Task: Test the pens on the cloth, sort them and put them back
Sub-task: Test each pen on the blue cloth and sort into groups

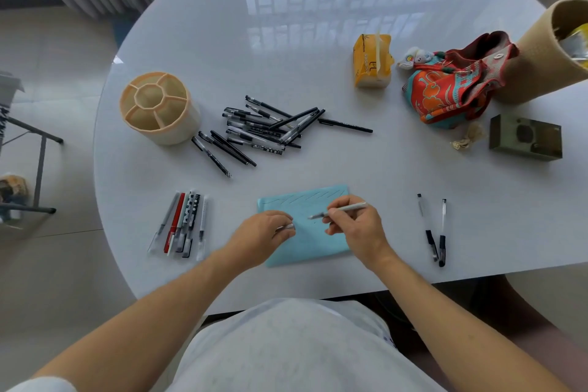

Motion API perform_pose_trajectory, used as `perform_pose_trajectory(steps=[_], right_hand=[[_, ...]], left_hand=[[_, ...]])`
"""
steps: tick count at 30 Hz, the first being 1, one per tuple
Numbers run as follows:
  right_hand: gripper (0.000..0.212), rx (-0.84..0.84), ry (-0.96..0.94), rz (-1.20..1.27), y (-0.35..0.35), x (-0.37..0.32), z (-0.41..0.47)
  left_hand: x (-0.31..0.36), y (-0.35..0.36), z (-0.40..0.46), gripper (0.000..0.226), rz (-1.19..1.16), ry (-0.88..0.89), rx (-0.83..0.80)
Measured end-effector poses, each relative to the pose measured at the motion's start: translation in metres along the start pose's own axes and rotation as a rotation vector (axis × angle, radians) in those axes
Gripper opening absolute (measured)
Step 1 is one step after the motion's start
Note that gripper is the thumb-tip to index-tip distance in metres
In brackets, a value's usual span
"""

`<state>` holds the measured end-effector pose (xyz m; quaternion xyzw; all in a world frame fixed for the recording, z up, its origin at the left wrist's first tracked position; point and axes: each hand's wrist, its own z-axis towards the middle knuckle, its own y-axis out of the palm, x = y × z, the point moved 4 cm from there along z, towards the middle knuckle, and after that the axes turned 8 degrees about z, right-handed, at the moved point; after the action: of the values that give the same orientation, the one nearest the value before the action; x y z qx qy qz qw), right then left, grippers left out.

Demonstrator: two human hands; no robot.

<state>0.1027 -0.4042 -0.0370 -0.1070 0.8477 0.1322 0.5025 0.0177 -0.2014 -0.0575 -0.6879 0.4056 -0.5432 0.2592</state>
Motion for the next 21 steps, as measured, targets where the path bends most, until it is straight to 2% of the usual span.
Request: perform_pose_trajectory(steps=[2,12,21], right_hand=[[0.002,-0.052,0.022,0.011,0.01,0.003,-0.006],[0.006,-0.079,0.091,0.054,0.02,0.011,-0.008],[0.01,-0.019,0.078,0.097,0.03,0.006,-0.004]], left_hand=[[0.003,-0.002,0.001,0.022,-0.015,0.002,0.002],[0.014,-0.01,0.0,0.019,0.003,-0.033,-0.047],[0.011,-0.023,0.005,0.019,0.035,-0.051,-0.031]])
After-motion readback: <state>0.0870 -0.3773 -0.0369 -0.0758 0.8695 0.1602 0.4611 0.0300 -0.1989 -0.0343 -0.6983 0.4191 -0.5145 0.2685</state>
